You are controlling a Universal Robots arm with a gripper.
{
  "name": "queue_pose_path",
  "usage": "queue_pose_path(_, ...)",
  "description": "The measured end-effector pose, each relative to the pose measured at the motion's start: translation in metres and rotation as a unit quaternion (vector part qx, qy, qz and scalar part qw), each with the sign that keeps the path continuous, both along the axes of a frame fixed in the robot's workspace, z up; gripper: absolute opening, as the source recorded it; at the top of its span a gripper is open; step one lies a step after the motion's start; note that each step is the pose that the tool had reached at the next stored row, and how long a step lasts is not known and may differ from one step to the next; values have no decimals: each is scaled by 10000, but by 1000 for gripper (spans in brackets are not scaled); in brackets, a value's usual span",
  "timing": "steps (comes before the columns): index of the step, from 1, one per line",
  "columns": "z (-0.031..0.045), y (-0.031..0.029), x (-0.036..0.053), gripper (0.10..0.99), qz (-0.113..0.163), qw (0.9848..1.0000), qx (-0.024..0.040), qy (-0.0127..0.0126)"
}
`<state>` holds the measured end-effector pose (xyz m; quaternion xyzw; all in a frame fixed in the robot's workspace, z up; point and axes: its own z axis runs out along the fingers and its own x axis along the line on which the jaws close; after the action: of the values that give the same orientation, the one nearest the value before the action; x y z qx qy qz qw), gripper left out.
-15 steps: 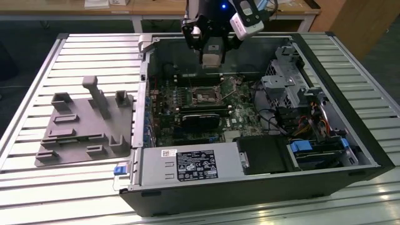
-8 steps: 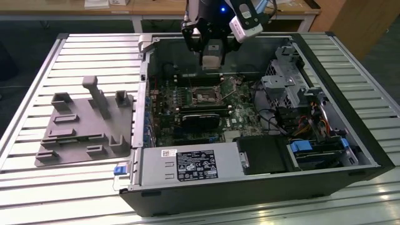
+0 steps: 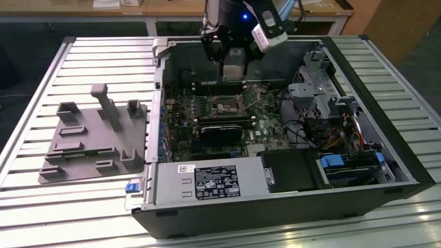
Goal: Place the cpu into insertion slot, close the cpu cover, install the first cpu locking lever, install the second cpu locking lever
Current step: 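Place the cpu into insertion slot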
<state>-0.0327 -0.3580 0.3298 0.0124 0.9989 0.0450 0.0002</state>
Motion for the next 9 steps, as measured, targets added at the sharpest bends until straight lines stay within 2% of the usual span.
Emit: queue_pose_path(9, -116, 1, 0, 537, 0, 10000, 0, -2)
